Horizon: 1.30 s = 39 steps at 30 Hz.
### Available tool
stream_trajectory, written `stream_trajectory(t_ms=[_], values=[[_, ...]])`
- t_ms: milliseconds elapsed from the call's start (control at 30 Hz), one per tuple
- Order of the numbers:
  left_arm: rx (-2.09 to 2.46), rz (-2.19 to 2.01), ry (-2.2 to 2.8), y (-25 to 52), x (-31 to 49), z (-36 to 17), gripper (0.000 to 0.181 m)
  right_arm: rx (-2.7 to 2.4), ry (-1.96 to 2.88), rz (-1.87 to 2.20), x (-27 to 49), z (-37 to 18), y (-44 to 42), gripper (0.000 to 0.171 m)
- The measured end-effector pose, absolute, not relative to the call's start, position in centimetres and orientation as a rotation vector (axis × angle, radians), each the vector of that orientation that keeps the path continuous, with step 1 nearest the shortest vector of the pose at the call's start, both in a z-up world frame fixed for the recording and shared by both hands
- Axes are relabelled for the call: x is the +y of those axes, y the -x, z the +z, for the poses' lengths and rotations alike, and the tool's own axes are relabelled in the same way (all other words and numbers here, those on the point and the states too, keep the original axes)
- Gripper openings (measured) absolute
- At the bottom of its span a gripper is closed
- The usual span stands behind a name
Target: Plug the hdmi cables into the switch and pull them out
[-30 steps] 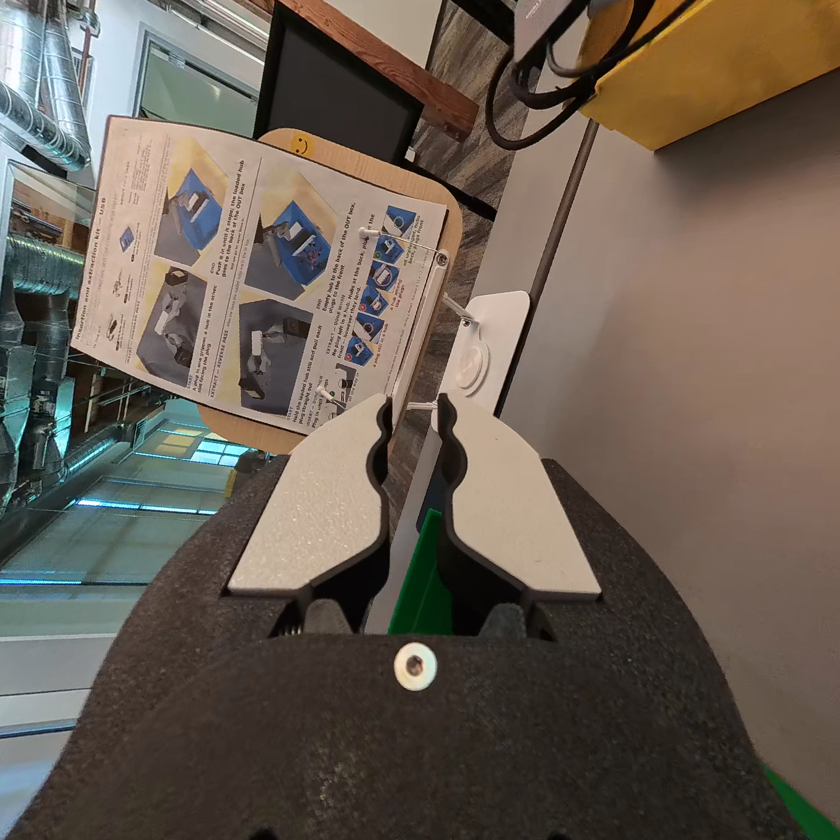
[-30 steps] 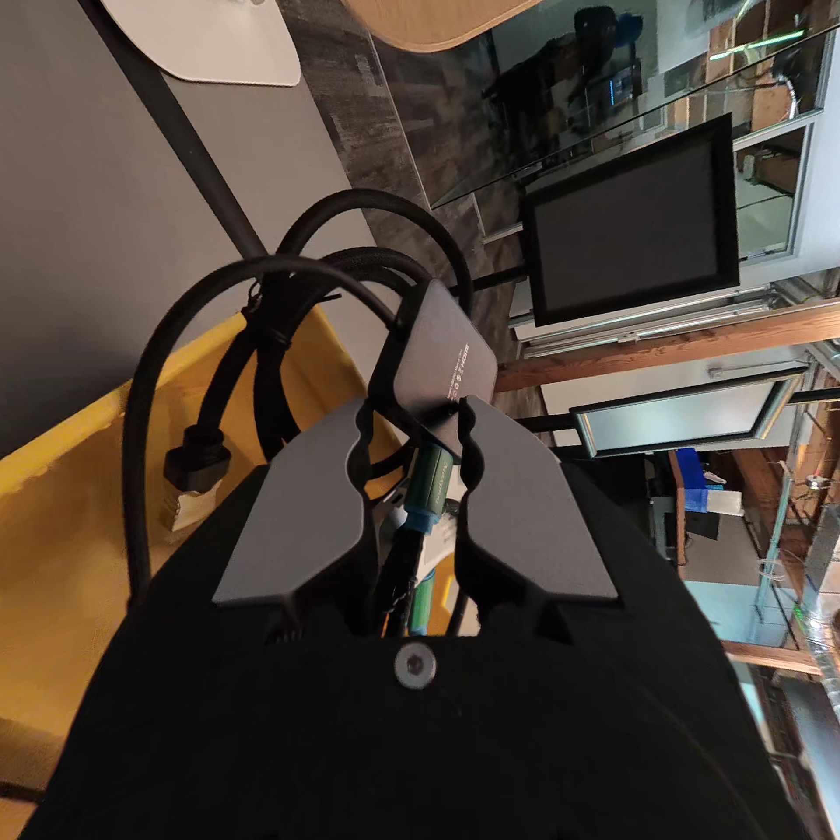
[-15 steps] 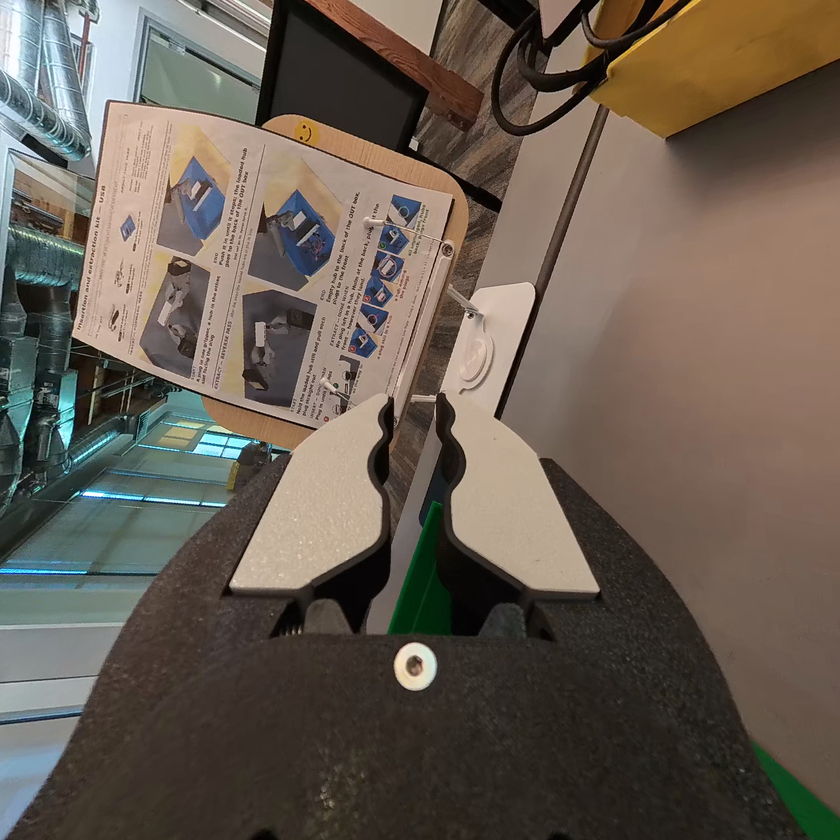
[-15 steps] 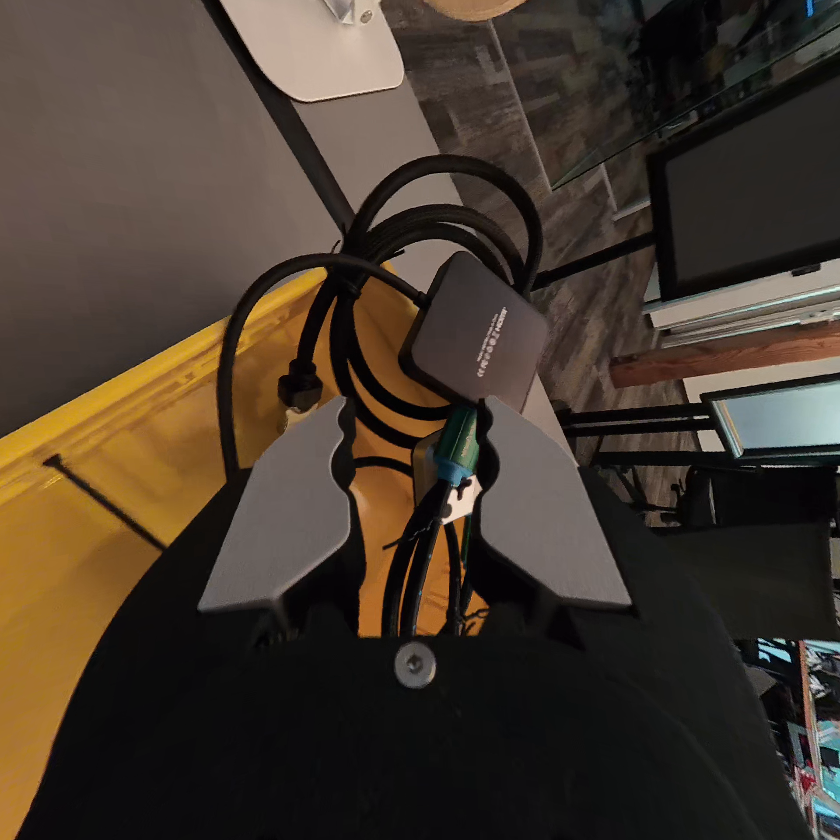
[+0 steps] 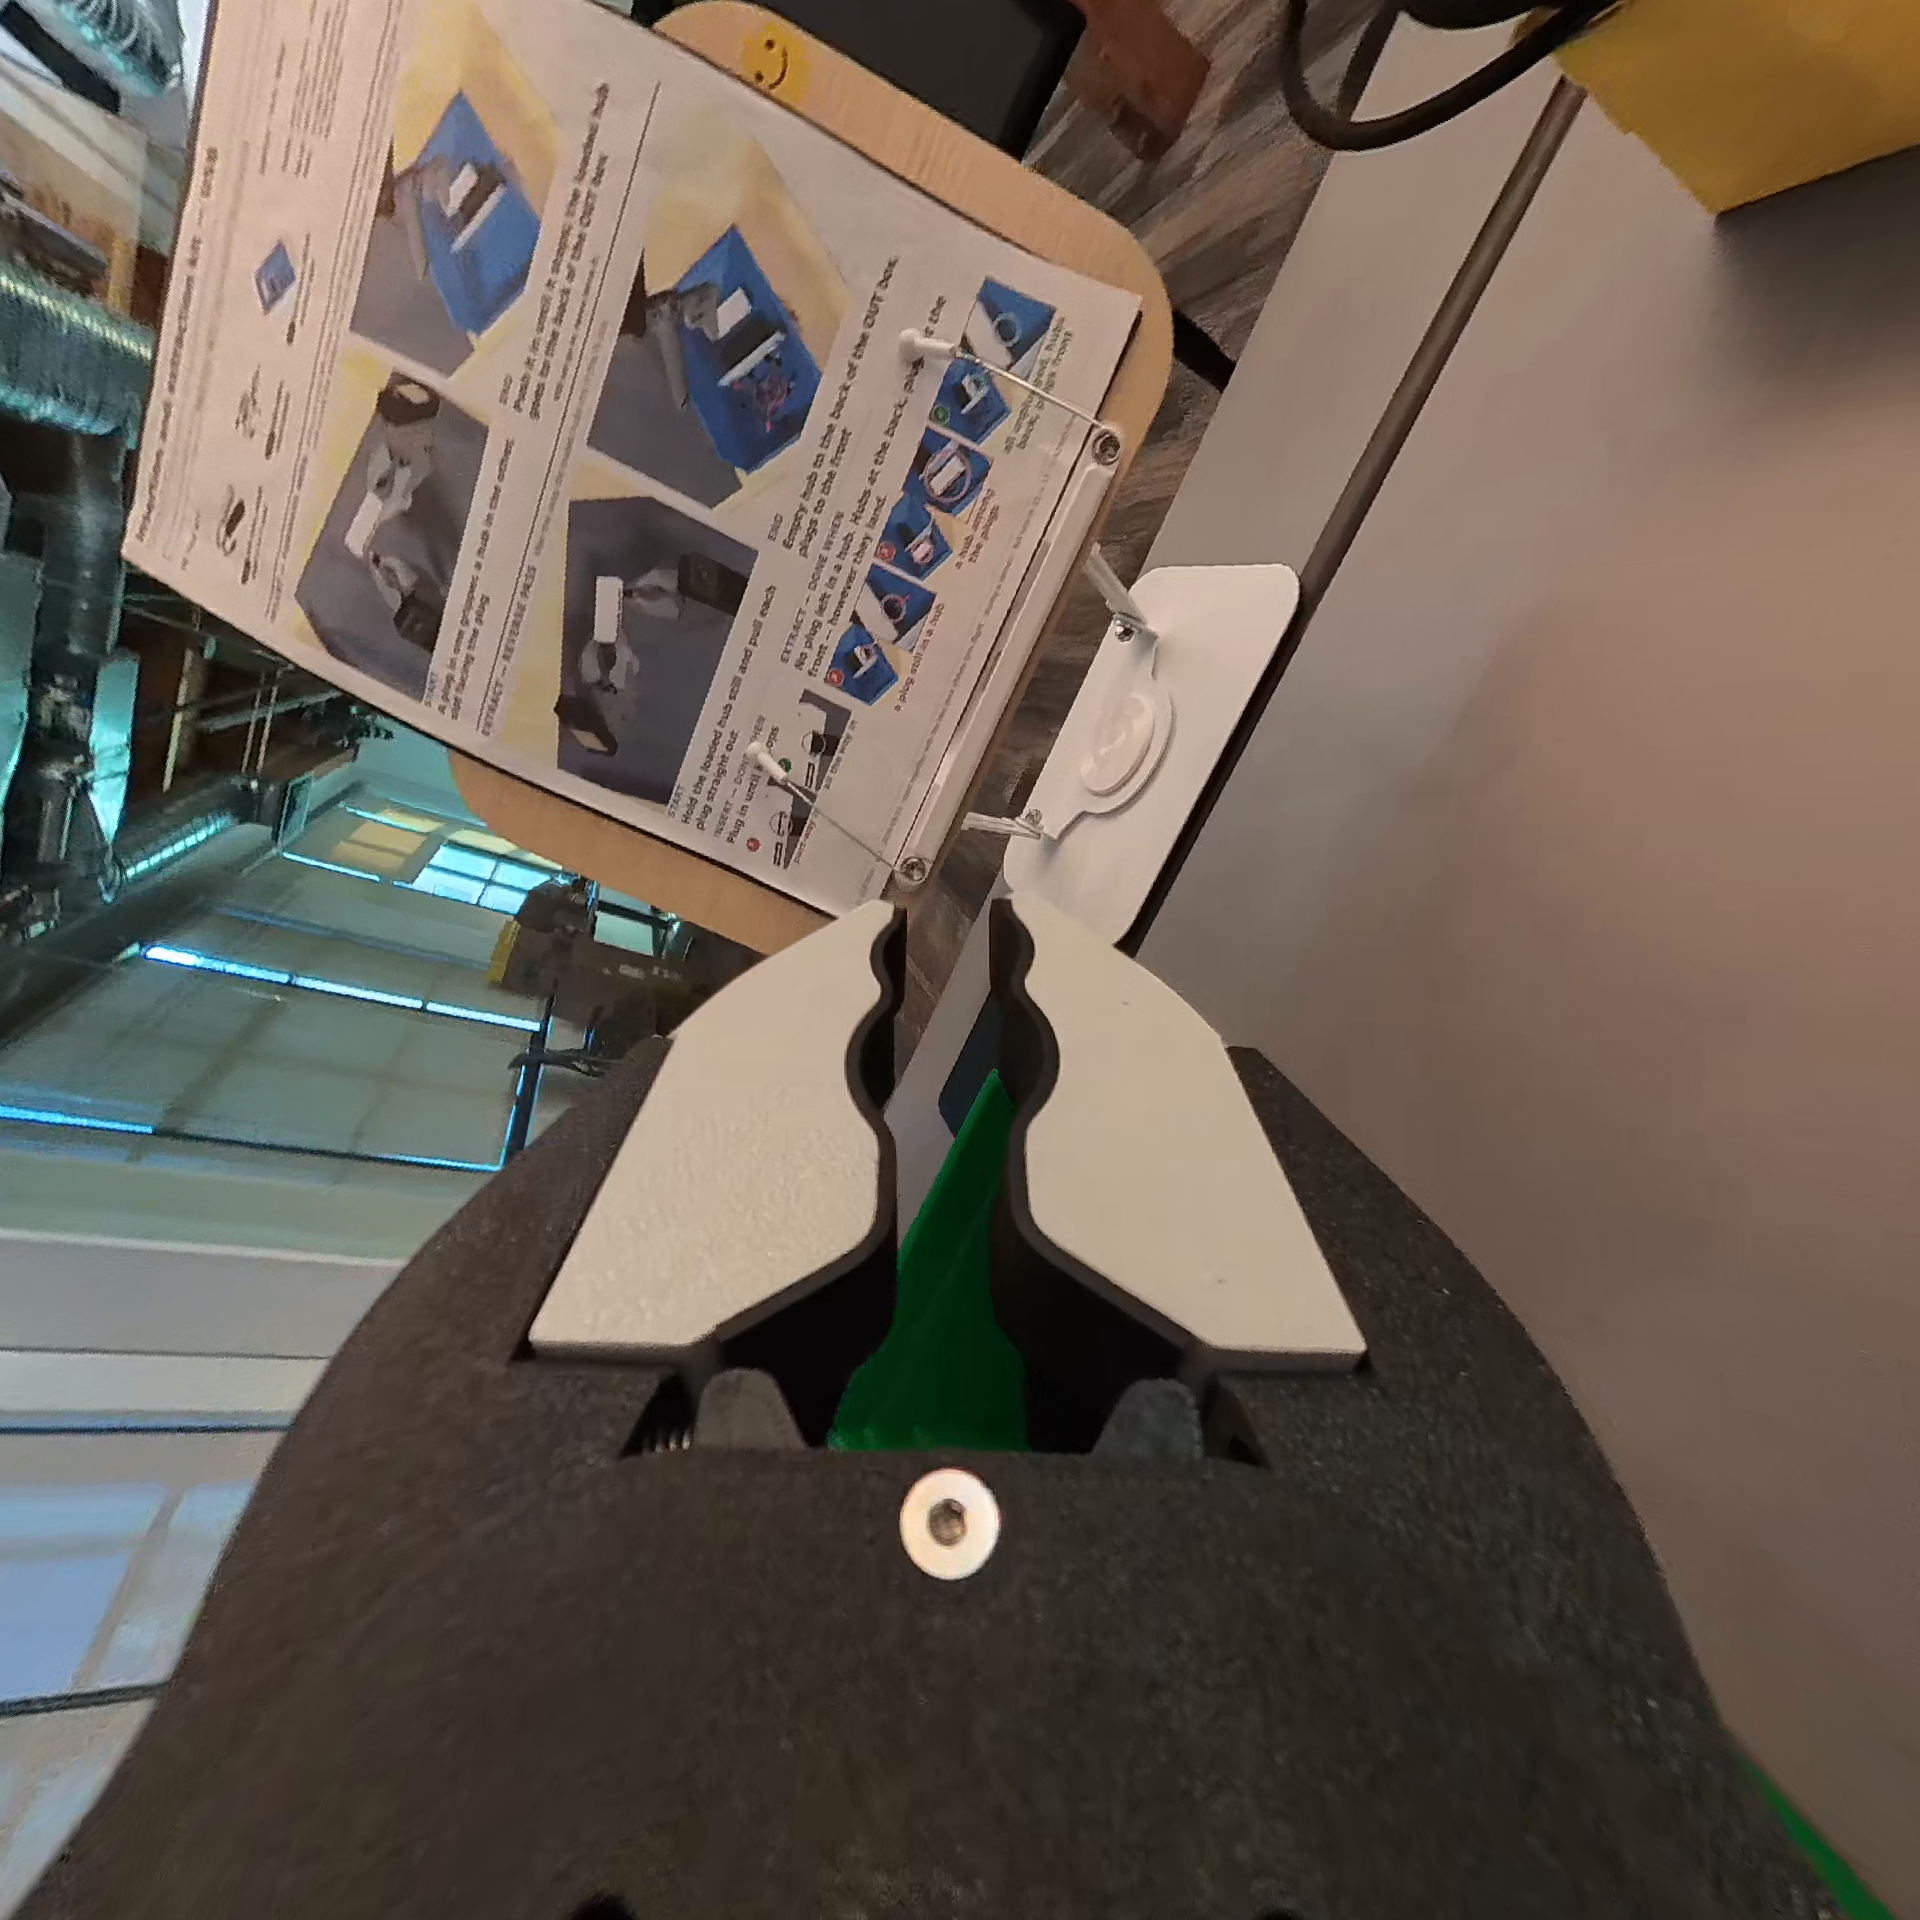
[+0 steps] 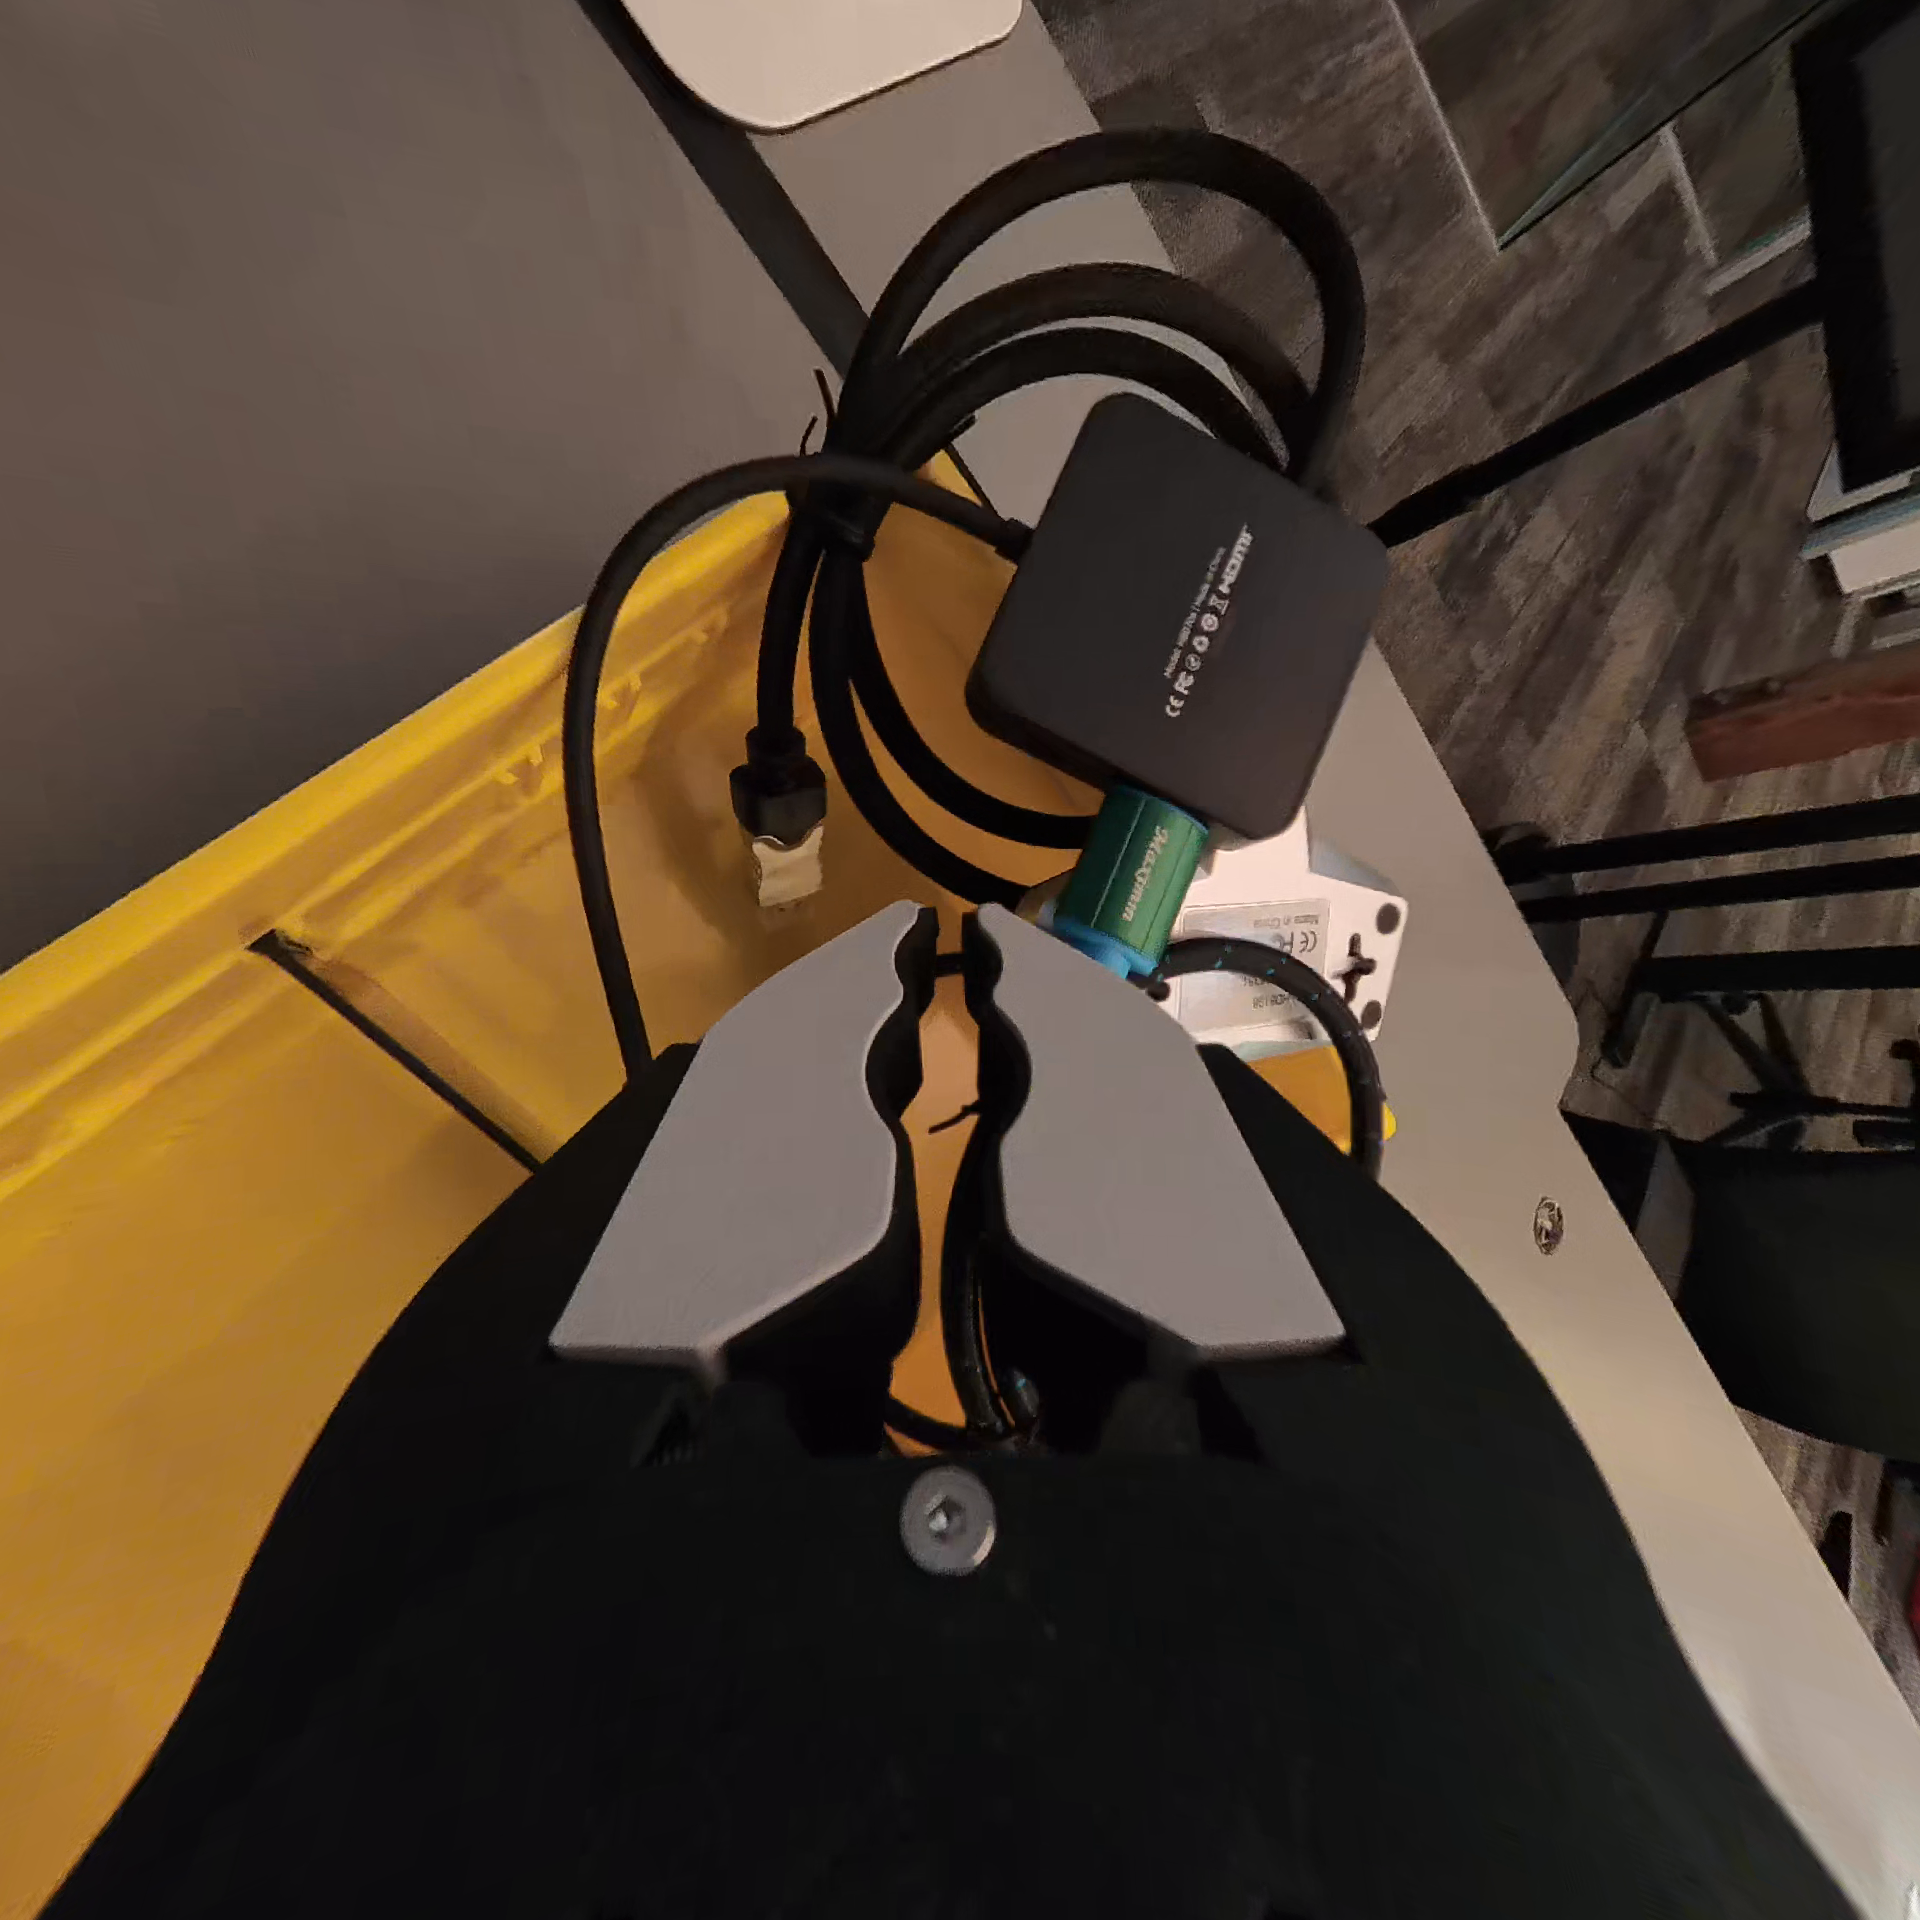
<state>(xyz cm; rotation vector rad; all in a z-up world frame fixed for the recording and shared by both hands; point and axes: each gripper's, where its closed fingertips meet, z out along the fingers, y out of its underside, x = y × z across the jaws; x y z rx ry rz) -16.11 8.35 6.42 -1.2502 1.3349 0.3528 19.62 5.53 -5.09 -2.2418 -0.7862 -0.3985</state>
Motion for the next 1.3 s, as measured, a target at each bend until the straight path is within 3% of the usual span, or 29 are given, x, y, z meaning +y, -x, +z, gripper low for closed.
stream_trajectory(t_ms=[167, 467, 767, 1300], values=[[1.281, 0.344, 1.286, 17.5, 9.1, 7.2, 0.014, -0.747, 2.157, -0.391, 5.2, -2.4, -19.3, 0.006], [1.129, 0.293, 1.455, 23.7, 10.0, 9.5, 0.012, -0.434, 1.711, -0.258, 0.4, 11.7, -17.3, 0.013], [1.084, 0.273, 1.481, 25.8, 9.4, 10.5, 0.009, -0.629, 2.259, -0.242, 0.0, -1.9, -22.1, 0.025], [1.131, 0.293, 1.485, 24.9, 9.5, 9.7, 0.009, -0.738, 2.518, -0.035, 0.8, -9.4, -20.9, 0.011]])
